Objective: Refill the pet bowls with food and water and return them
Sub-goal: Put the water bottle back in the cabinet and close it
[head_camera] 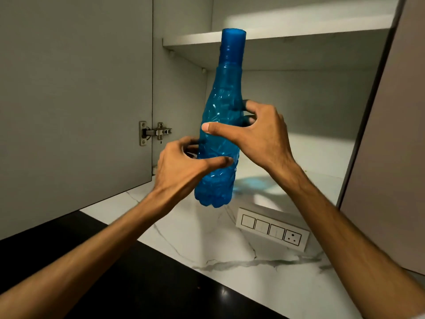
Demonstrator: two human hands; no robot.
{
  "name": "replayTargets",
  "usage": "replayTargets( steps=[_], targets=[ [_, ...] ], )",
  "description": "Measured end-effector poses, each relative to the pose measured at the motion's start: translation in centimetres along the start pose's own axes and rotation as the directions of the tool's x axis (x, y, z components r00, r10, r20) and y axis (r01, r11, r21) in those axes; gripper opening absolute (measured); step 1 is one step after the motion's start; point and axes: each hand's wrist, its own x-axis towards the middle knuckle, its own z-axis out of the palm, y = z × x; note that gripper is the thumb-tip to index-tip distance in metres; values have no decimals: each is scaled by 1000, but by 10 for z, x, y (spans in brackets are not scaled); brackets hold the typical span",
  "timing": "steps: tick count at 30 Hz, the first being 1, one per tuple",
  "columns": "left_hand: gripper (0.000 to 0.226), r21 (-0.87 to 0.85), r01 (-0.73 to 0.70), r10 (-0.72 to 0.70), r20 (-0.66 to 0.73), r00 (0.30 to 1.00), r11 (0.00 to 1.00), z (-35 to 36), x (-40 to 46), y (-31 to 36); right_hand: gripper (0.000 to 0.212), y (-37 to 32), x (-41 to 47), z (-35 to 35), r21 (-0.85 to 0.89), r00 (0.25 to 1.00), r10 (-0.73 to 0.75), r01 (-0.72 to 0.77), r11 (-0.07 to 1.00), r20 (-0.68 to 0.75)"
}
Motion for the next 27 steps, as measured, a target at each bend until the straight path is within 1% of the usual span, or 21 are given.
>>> replayTargets(
  steps=[5,11,15,17,20,23,27],
  targets=[
    [90,-10,-14,15,14,1000,1000,9,23,9,67,6,26,-2,-32,1000,11,-12,999,-21],
    [75,-26,33,-33,21,999,999,27,52,-1,69,28,49,6,-31,997,62,-63,998,-40],
    [87,-36,61,-60,19,998,998,42,67,-13,67,47,62,12,-51,994,103,-105,993,-41],
    [83,-37,84,-83,28,996,996,50,75,-19,67,56,68,15,-57,992,121,-123,991,-43],
    [87,-51,106,-104,42,994,993,61,84,-25,69,71,77,19,-62,988,149,-152,986,-50],
    [81,-29,108,-106,53,993,994,70,94,-30,69,83,86,21,-68,984,169,-173,983,-61],
    [79,-6,113,-112,63,992,994,80,110,-34,68,93,99,22,-79,982,180,-185,980,-64]
  ],
)
